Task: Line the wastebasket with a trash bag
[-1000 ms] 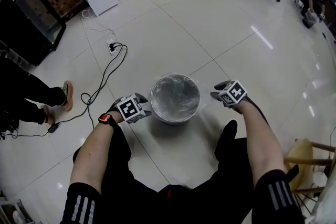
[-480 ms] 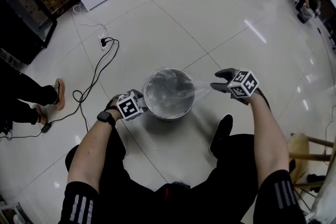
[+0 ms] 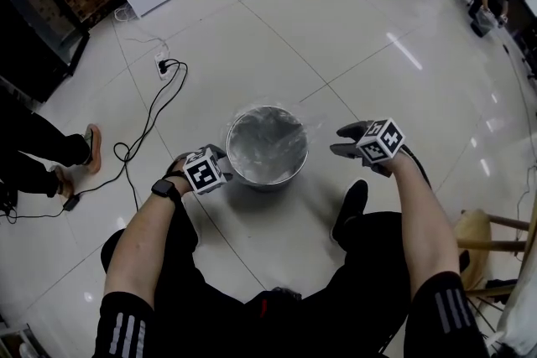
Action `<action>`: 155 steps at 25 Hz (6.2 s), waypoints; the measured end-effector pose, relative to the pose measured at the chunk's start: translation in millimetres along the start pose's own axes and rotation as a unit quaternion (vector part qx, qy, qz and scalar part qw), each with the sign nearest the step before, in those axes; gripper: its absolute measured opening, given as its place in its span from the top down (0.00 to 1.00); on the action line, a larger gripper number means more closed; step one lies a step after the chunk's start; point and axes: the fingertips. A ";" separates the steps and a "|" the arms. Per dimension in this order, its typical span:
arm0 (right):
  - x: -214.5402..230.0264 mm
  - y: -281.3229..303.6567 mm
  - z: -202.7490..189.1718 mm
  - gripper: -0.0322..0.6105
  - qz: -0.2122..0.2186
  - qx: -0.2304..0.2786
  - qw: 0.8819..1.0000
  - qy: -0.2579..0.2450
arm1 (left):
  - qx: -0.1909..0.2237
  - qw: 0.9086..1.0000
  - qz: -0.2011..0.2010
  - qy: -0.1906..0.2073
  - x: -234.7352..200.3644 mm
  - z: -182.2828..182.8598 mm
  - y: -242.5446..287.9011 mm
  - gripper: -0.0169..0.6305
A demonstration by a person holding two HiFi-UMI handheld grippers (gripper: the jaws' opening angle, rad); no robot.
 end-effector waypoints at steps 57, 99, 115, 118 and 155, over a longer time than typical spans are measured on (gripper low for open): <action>-34.0 114.0 -98.6 0.84 -0.014 -0.217 0.972 -0.084 | -0.077 0.993 -0.077 -0.038 25.0 -44.7 62.0 0.60; 45.8 93.5 108.1 0.67 -0.053 0.074 0.993 0.075 | 0.141 0.982 0.053 -0.110 -126.4 77.4 -82.0 0.68; 44.9 123.5 116.9 0.94 0.054 0.063 0.989 0.126 | 0.129 0.977 0.001 -0.167 -164.1 63.8 -38.0 0.80; 60.2 125.8 115.2 0.94 0.023 0.055 0.991 0.119 | 0.142 0.978 0.019 -0.153 -171.4 80.1 -52.3 0.80; 122.1 166.6 -3.9 0.94 -0.128 -0.149 0.974 0.110 | -0.187 0.975 -0.027 0.117 -78.8 87.3 87.2 0.64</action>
Point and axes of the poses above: the fingertips, and each gripper's own axes: y forward along the fingers, x to its right, z out of its top, and after that the axes turned 11 degrees about -z, right-handed
